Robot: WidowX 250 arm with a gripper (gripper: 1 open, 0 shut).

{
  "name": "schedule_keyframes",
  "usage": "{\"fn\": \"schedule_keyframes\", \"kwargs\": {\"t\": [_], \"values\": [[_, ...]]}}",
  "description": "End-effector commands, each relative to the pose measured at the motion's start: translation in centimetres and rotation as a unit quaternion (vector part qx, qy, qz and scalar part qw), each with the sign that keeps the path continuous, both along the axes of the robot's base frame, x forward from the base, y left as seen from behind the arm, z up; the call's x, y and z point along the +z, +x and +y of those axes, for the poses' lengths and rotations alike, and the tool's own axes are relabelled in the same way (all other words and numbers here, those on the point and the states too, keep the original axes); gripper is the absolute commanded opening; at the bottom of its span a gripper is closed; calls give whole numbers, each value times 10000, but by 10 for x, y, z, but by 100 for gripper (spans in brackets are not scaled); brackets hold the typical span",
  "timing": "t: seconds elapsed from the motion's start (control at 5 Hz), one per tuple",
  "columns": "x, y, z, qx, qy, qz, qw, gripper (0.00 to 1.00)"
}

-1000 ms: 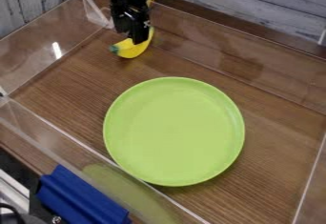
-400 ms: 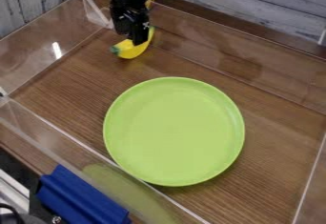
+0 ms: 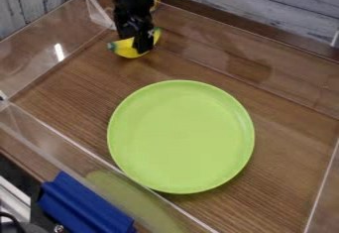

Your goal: Put the banana on top of the green plate

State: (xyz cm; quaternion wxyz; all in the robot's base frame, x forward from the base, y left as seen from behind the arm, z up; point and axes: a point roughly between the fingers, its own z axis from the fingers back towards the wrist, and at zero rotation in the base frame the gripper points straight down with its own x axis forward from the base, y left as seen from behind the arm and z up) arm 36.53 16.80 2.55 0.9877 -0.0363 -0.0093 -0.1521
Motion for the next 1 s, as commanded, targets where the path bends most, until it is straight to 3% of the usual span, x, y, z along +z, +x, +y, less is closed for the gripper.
{"fn": "schedule_keyframes", "kwargs": {"t": [0.0, 0.2, 0.8], "values": [[13, 7, 9, 57, 119, -210, 9997, 100], [10, 7, 9, 60, 123, -209, 9997, 0], [26, 1, 4, 115, 228, -210, 9995, 0]]}}
